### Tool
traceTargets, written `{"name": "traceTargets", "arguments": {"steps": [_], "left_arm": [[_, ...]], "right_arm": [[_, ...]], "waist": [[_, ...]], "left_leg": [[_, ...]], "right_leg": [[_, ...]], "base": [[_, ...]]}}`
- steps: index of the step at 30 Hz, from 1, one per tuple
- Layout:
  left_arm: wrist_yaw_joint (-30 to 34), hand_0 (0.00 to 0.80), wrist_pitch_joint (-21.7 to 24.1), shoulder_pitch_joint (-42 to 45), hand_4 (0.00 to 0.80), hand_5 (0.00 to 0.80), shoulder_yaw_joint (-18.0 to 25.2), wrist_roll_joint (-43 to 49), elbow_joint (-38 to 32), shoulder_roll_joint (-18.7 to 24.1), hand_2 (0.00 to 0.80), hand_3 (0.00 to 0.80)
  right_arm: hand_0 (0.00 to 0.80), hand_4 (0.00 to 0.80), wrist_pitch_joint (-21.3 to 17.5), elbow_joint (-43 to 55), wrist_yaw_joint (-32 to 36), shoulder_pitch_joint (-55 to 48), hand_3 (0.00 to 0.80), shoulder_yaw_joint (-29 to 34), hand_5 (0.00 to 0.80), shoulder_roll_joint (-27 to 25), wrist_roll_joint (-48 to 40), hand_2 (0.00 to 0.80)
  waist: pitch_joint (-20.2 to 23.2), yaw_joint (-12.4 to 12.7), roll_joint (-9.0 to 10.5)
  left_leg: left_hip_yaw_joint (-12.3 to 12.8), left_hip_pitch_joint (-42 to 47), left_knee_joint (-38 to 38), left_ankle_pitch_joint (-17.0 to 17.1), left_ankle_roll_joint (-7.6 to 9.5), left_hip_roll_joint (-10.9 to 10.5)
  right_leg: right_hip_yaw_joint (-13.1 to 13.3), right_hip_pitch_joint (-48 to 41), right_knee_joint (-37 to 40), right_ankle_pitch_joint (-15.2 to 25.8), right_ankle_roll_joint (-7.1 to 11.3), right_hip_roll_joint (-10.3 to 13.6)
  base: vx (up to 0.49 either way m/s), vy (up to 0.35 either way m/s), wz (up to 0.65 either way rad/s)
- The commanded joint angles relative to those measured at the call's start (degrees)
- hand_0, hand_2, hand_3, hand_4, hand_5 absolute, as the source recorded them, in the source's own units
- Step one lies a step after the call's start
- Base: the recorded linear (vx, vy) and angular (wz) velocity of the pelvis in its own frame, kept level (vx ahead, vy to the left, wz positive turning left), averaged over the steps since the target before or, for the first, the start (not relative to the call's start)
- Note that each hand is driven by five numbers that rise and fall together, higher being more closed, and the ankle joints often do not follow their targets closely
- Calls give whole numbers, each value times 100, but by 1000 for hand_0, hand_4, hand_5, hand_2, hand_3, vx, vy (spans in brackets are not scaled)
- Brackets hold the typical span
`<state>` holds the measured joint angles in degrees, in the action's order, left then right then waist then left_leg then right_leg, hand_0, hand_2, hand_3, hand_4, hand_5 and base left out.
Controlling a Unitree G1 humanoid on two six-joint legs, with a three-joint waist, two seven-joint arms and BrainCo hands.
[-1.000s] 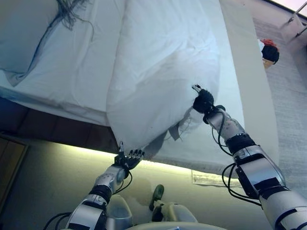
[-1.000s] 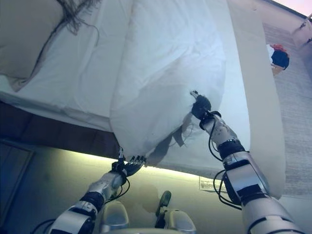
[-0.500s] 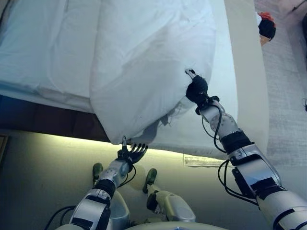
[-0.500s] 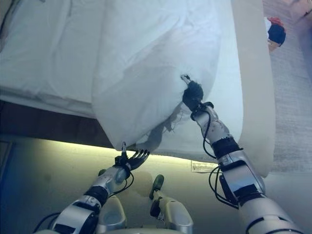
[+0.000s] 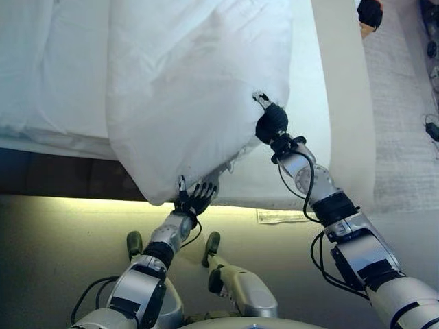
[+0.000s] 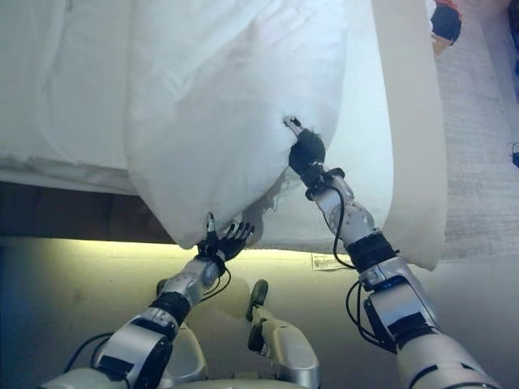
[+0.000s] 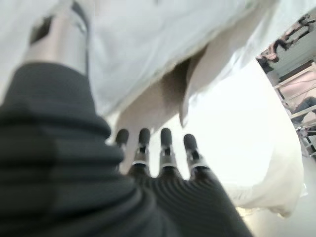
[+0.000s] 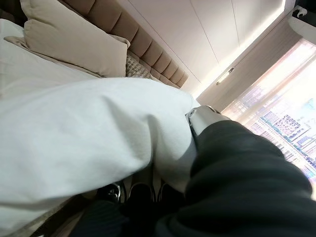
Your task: Make the bed neatly
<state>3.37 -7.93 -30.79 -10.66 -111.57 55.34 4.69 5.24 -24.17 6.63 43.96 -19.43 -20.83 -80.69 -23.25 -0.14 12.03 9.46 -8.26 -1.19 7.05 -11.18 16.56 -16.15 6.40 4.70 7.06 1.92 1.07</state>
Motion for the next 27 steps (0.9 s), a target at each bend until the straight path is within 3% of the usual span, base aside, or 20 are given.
{"name": "traceTargets", "arguments": {"steps": [1, 9, 15, 27], "left_arm": [[390, 0, 41, -710, 0, 0, 125, -143, -50, -26, 0, 0], [715, 0, 203, -1172, 0, 0, 653, -143, -20, 444, 0, 0], [599, 0, 311, -1257, 0, 0, 964, -143, -40, 740, 0, 0], [490, 0, 947, -576, 0, 0, 1339, -143, -348, 473, 0, 0]], "right_arm": [[800, 800, -38, 1486, 459, 242, 800, 218, 800, 4, 57, 800], [800, 800, 117, 1450, 485, 132, 800, 320, 800, -101, 136, 800], [800, 800, 207, 1319, 444, -40, 800, 383, 800, -157, 161, 800], [800, 800, 441, 683, 465, -520, 800, 397, 800, -57, 275, 800]], "waist": [[177, -147, 183], [220, -179, 97], [314, -128, 53], [748, 130, -178]], "left_leg": [[-10, -349, 444, -279, 36, 275], [-45, -263, 377, -293, 16, 218], [-61, -94, 210, -314, 25, 156], [-220, 409, -143, -318, 115, -52]], "right_leg": [[148, 248, -602, -373, 580, 604], [130, 208, -630, -458, 552, 651], [66, 68, -540, -491, 566, 676], [-112, -467, -395, -546, 638, 844]], "base": [[0, 0, 0], [-5, 45, -5], [-1, 20, 0], [46, 44, 10]]}}
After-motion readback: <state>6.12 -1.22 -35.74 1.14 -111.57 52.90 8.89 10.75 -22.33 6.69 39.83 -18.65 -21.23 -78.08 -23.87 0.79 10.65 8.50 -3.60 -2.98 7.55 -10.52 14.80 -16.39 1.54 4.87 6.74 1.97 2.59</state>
